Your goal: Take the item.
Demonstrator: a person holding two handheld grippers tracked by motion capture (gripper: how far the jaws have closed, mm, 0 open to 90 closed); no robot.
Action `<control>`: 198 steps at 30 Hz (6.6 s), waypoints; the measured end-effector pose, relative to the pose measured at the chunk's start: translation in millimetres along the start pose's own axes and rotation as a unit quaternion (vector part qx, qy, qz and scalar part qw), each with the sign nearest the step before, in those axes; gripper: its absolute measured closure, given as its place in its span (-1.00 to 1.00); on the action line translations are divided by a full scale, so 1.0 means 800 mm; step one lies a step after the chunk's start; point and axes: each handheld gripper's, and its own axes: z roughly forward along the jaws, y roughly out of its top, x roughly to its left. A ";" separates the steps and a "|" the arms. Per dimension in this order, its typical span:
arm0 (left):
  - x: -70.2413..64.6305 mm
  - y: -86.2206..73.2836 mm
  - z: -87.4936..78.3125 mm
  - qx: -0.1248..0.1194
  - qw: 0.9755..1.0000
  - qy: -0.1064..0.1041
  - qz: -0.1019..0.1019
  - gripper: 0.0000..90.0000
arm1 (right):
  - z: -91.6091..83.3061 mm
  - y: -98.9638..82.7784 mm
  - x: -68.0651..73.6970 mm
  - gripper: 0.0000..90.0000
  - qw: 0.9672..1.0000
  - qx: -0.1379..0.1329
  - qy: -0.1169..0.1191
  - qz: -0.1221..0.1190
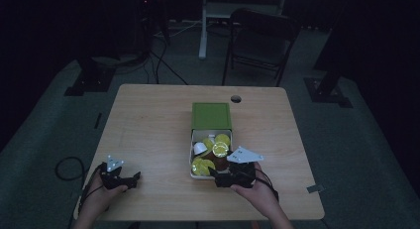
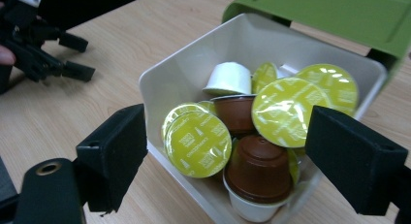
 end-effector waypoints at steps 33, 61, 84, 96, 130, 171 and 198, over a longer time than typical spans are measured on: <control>0.000 0.000 0.000 0.000 1.000 0.000 0.000 -0.81 | 0.074 -0.024 0.028 -0.21 0.997 0.066 0.009 -0.046; 0.000 0.000 0.000 0.000 1.000 0.000 -0.001 -0.81 | 0.086 -0.019 0.027 0.29 0.997 0.062 0.024 -0.037; 0.000 0.000 0.000 0.000 1.000 0.000 0.000 -0.81 | 0.069 -0.005 0.015 0.35 0.998 0.036 0.037 -0.023; 0.000 0.000 0.000 -0.001 1.000 0.000 -0.001 -0.81 | 0.053 0.009 0.008 0.35 0.999 0.009 0.040 -0.016; 0.000 0.000 0.000 0.000 1.000 -0.001 0.000 -0.81 | -0.018 0.033 -0.059 0.35 0.999 -0.042 -0.016 0.010; 0.000 0.000 0.000 0.000 1.000 -0.001 -0.001 -0.81 | -0.065 -0.059 -0.160 0.35 0.988 -0.021 -0.126 0.090; 0.000 0.000 0.000 0.000 1.000 0.000 -0.001 -0.81 | -0.064 -0.147 -0.213 0.35 0.968 0.041 -0.215 0.121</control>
